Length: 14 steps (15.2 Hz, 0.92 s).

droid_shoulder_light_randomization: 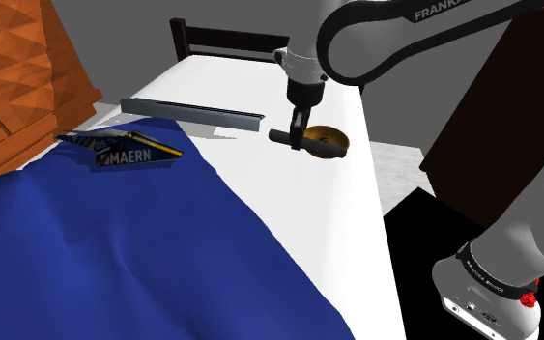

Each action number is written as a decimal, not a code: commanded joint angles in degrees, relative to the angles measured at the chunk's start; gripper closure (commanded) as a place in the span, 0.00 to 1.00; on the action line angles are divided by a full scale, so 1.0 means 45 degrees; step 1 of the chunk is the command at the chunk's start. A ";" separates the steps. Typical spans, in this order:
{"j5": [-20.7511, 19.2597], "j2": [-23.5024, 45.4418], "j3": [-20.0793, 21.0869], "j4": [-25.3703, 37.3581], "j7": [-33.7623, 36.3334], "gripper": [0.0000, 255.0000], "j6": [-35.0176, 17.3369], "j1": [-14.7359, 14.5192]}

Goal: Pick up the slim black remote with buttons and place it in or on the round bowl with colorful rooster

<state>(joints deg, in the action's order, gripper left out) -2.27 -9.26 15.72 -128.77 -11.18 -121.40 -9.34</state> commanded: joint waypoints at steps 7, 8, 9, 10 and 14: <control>-0.0153 -0.0061 -0.1354 -0.0227 -0.2235 1.00 -0.0285 0.0983; -0.0184 -0.0012 -0.1542 -0.0215 -0.2545 1.00 -0.0339 0.1126; -0.0215 0.0049 -0.1728 -0.0188 -0.2853 1.00 -0.0390 0.1269; -0.0245 0.0124 -0.1914 -0.0146 -0.3161 1.00 -0.0440 0.1412; -0.0337 0.0486 -0.2199 -0.0354 -0.3590 1.00 -0.1034 0.1644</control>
<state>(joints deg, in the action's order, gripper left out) -3.67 -7.60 5.92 -130.27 -27.19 -125.39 -2.05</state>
